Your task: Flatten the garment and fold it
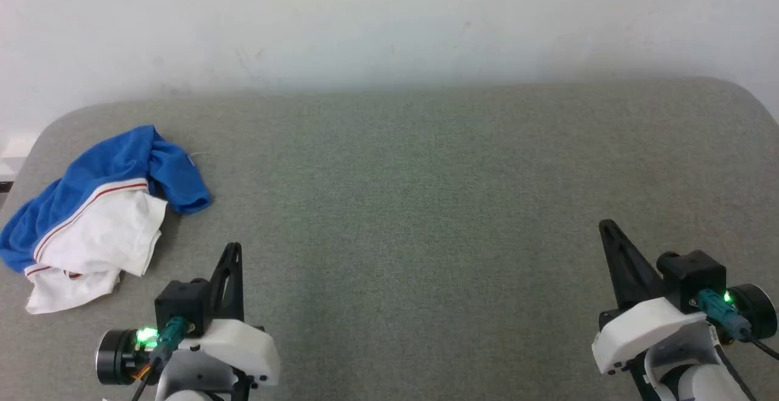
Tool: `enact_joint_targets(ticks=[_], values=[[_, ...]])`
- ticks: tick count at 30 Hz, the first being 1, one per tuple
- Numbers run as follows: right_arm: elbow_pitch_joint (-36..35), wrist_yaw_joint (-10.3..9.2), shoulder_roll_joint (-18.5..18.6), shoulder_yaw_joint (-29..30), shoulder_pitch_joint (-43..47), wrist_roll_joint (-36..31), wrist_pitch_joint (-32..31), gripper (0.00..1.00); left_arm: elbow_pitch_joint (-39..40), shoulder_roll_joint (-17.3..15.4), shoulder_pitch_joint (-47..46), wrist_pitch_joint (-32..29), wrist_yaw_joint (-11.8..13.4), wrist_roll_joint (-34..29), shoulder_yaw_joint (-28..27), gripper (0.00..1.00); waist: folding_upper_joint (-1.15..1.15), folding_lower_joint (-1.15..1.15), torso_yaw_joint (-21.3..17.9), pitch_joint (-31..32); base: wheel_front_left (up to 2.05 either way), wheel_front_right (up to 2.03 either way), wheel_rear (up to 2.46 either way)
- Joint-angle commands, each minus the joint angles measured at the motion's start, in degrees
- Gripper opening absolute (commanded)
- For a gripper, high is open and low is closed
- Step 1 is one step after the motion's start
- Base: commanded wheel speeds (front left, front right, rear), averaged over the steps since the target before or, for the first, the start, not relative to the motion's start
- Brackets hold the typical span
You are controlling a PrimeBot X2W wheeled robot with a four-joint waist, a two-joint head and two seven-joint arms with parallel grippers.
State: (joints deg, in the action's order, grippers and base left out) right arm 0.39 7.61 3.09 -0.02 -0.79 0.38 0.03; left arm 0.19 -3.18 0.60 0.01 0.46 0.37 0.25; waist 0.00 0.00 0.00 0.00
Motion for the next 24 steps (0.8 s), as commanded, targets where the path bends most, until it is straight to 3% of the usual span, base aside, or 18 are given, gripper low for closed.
enact_joint_targets(ticks=[1,14,15,24], values=[[-0.39,-0.12,-0.22,0.02,0.79,-0.38,-0.03,0.0,-0.19,0.3,-0.6,-0.01,-0.46,-0.37,-0.25,0.0,0.0,0.0,0.0,0.0,0.0,0.0,0.0],[-0.39,-0.12,-0.22,0.02,0.79,-0.38,-0.03,0.0,-0.19,0.3,-0.6,-0.01,-0.46,-0.37,-0.25,0.0,0.0,0.0,0.0,0.0,0.0,0.0,0.0],[0.0,0.0,0.0,0.0,0.02,0.0,0.0,1.0,0.0,0.0,0.0,0.0,0.0,0.0,0.0,1.0,0.0,0.0,0.0,0.0,0.0,0.0,0.0],[0.32,-0.01,0.04,0.7,0.14,0.56,0.65,1.0,-0.05,-0.01,0.19,0.65,0.11,0.27,0.23,1.0,0.0,0.0,0.01,-0.03,0.0,0.0,0.0]])
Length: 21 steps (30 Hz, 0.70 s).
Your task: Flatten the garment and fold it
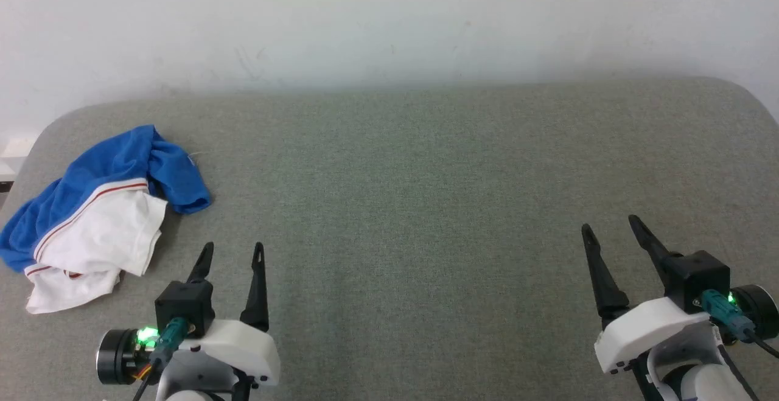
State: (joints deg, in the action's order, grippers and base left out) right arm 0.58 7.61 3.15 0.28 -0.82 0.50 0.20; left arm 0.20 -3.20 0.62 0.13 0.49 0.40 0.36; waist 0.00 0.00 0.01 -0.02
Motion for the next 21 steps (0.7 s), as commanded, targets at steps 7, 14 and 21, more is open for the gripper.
enact_joint_targets(ticks=[7,14,21], values=[[0.26,-0.01,-0.03,1.21,0.35,0.9,1.31,1.0,-0.06,0.03,0.4,1.37,0.19,0.56,0.38,1.0,0.0,0.0,0.14,-0.09,0.0,0.0,0.0],[0.2,-0.02,-0.04,2.07,0.53,1.16,2.15,1.0,-0.03,0.05,0.59,2.21,0.33,0.9,0.72,1.0,0.0,0.0,0.68,-0.18,0.0,0.0,0.0],[0.05,-0.03,-0.06,2.84,0.75,1.35,2.99,1.0,0.26,0.07,0.76,3.05,0.68,1.56,1.03,1.0,0.0,0.0,1.78,-0.27,0.0,0.0,0.0]])
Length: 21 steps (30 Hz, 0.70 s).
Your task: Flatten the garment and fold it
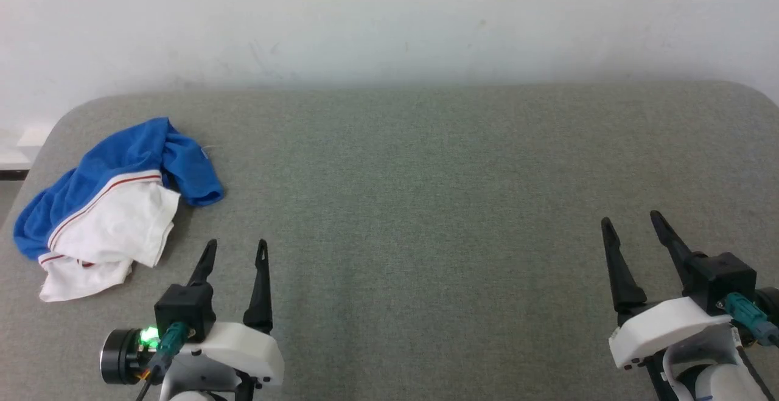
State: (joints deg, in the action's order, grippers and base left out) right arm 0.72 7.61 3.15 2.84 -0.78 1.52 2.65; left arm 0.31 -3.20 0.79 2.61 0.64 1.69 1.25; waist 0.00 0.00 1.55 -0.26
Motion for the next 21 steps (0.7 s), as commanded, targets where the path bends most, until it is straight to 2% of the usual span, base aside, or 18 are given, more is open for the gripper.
enact_joint_targets(ticks=[1,21], values=[[-0.09,-0.03,-0.06,0.38,0.75,0.36,0.66,1.0,0.2,0.07,0.61,0.68,0.57,0.34,0.19,1.0,0.0,0.0,0.44,-0.04,0.0,0.0,0.0],[0.08,-0.05,-0.1,1.1,1.03,0.35,3.05,1.0,0.87,0.12,1.36,3.08,1.74,2.69,0.79,1.0,0.0,0.0,6.32,-0.53,0.0,0.0,0.0]])
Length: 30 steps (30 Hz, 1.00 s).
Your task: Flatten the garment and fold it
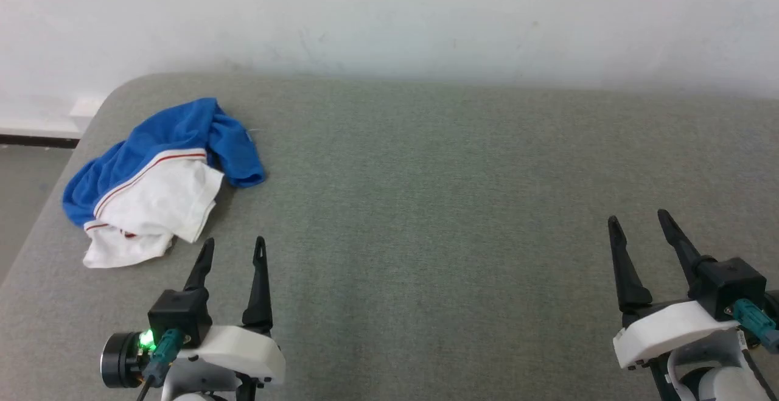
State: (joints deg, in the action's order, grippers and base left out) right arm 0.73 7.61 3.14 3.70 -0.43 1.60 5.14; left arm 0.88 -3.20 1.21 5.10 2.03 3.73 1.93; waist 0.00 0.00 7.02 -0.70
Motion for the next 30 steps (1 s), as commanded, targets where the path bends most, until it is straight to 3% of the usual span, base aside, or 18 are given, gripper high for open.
enact_joint_targets(ticks=[1,30], values=[[0.16,-0.05,-0.09,0.21,0.69,0.24,0.68,1.0,0.32,0.13,0.99,0.7,0.4,0.74,0.12,1.0,0.0,0.0,1.23,-0.1,0.0,0.0,0.0],[3.08,-0.07,-0.15,-2.68,0.92,0.48,4.03,1.0,0.45,0.2,3.23,4.06,1.35,3.03,0.53,1.0,0.0,0.0,12.4,0.36,0.0,0.0,0.0]])
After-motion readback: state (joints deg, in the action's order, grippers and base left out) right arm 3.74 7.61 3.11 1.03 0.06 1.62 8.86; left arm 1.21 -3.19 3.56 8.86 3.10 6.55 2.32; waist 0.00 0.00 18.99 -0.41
